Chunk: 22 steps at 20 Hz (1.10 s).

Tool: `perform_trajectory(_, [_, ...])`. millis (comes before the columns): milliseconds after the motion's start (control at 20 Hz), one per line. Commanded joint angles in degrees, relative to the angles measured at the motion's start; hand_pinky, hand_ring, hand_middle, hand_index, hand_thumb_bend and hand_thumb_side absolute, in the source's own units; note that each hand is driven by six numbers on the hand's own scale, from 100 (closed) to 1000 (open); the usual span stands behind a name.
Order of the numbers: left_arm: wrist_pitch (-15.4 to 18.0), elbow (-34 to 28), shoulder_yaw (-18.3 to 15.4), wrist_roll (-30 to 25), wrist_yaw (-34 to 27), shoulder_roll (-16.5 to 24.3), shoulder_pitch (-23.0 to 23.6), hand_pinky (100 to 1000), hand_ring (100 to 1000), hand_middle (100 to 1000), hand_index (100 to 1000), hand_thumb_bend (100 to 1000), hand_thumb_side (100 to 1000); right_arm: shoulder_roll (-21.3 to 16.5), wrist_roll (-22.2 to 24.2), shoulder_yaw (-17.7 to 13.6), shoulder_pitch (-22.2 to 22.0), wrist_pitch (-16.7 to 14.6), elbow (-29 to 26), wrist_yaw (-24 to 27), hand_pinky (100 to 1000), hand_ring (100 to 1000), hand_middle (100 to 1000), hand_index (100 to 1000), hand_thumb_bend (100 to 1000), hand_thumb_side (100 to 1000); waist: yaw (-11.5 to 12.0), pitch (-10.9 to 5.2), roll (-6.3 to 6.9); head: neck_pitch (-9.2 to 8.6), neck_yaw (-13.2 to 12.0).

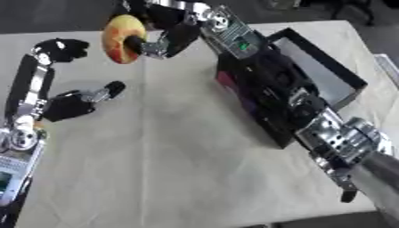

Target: Pick up the objects with one hand, pass them to the other hand, and then place them into the box on the other side of the table.

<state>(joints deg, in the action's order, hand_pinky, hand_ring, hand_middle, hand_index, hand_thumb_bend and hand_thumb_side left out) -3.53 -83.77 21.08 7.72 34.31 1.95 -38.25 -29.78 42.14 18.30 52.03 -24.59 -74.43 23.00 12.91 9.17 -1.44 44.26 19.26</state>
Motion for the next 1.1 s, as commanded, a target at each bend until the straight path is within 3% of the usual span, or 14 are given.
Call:
perform_trajectory(50, [-0.2,-0.4,-0.1,0.0,-0.1,1.0,-0.5,756,699,595,741,748,477,-4.4,-0.7,-1.8,0.4,0.0,-2.2,2.5,923,770,564,718,100,209,-0.3,-1.27,0.64,-0.14,-0.3])
perform_trajectory(350, [-0.5,0.0,-0.4,-0.2,0.5,1.9,-0.1,760,703,598,741,744,484,-11.8,-3.2,-4.2,-3.4,0.3,-5.5,5.7,918,767,562,715,100,208,-1.2,-1.68,0.47,-0.14,0.3])
perform_trajectory(650, [-0.9,0.2,-0.7,-0.5,0.7,2.6,0.2,761,706,601,738,746,490,-19.1,-5.4,-6.9,-9.8,0.3,-9.2,8.0,931,777,578,737,100,206,-1.9,-1.89,0.62,-0.14,1.6])
perform_trajectory(1100, [-1.2,-0.1,-1.4,-0.2,0.4,3.4,0.5,763,710,606,736,737,495,-25.5,-8.6,-12.2,-19.2,0.5,-10.6,8.2,931,779,583,746,100,203,-2.3,-2.0,1.04,-0.14,3.5])
